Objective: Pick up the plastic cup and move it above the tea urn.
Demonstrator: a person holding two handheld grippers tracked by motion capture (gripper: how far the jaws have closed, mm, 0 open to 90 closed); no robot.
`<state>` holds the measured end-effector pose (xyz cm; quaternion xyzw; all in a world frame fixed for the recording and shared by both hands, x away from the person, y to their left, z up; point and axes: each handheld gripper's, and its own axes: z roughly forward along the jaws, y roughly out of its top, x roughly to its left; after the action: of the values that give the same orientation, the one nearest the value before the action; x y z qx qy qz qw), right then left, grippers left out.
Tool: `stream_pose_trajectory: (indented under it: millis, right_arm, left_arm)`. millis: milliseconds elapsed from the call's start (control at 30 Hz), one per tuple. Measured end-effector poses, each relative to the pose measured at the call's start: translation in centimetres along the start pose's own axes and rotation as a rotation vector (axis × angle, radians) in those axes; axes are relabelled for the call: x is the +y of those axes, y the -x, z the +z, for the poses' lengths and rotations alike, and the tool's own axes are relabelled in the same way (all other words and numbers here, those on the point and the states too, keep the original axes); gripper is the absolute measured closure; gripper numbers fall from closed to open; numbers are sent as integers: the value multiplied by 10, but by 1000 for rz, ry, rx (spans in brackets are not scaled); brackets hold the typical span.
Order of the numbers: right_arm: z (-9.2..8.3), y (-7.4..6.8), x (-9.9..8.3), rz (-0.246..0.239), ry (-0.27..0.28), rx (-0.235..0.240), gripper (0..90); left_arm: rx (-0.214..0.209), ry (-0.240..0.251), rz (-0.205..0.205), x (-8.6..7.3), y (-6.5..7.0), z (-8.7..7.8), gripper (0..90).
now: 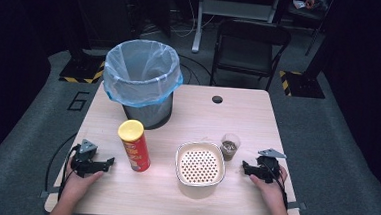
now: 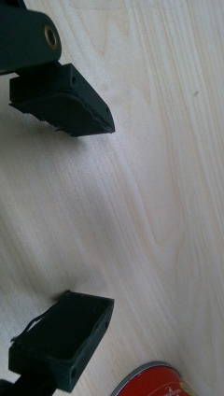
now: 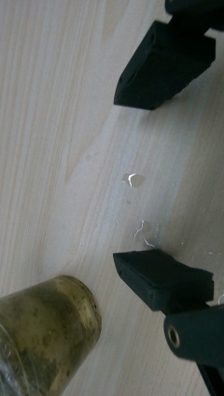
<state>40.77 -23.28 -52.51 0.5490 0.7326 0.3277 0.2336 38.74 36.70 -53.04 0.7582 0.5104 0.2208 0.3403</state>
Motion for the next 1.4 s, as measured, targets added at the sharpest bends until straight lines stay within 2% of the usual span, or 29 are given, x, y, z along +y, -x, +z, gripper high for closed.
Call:
stream_pose_trajectory:
  millis: [67, 133, 167, 200, 300, 333, 400, 433, 467, 533, 600, 633, 767, 833, 900, 1200, 1267, 1300, 1333, 1400]
  right_arm:
    - [-3, -1, 1, -8, -12, -1, 288]
    - [-9, -3, 3, 5, 1, 24, 351]
    - [-9, -3, 3, 5, 1, 24, 351]
    - [-19, -7, 7, 1, 32, 79, 412]
    - [-28, -12, 11, -18, 61, 88, 439]
    - [-35, -18, 16, -3, 67, 112, 436]
    - [-37, -24, 20, -5, 69, 135, 424]
    - [-37, -27, 22, -33, 70, 133, 403]
    - [-37, -27, 22, -33, 70, 133, 403]
    - [-35, -37, 29, -82, 75, 152, 353]
    - [-34, -39, 31, -84, 77, 152, 330]
    - [-32, -41, 35, -104, 75, 164, 282]
    - [-29, -45, 40, -115, 74, 190, 240]
    - [-25, -48, 44, -126, 74, 185, 216]
    - [-17, -51, 49, -145, 71, 177, 208]
    - [2, -60, 58, -166, 56, 165, 213]
    - [7, -62, 61, -187, 65, 149, 249]
    - [8, -64, 62, -164, 68, 146, 254]
    - [9, -63, 63, -176, 76, 155, 263]
    - [10, -64, 64, -158, 76, 162, 277]
  left_arm:
    - [0, 2, 5, 0, 0, 0, 132]
    - [0, -1, -1, 0, 0, 0, 132]
    - [0, -1, -1, 0, 0, 0, 132]
    - [-3, 0, -4, 0, 0, 0, 132]
    - [-5, -7, -6, 0, 1, -1, 132]
    - [-5, -7, -6, 0, 1, -1, 132]
    - [-3, -2, -4, 0, 0, 0, 132]
    - [-2, 0, -4, 0, 0, 0, 132]
    - [-2, 0, -4, 0, 0, 0, 132]
    - [-3, 0, -5, 0, 0, 0, 132]
    - [-3, -2, -3, 0, 0, 0, 132]
    - [-5, -7, -7, 0, 1, -1, 132]
    - [-3, 1, -6, 0, 1, 0, 132]
    - [-3, 0, -5, 0, 1, 0, 132]
    - [-2, 1, -5, 0, 0, 0, 132]
    - [-3, 0, -5, 0, 1, 0, 132]
    - [-3, 1, -6, 0, 1, 0, 132]
    - [-3, 0, -6, 0, 1, 0, 132]
    - [-3, 0, -6, 0, 1, 0, 132]
    - [-2, 1, -5, 0, 0, 0, 132]
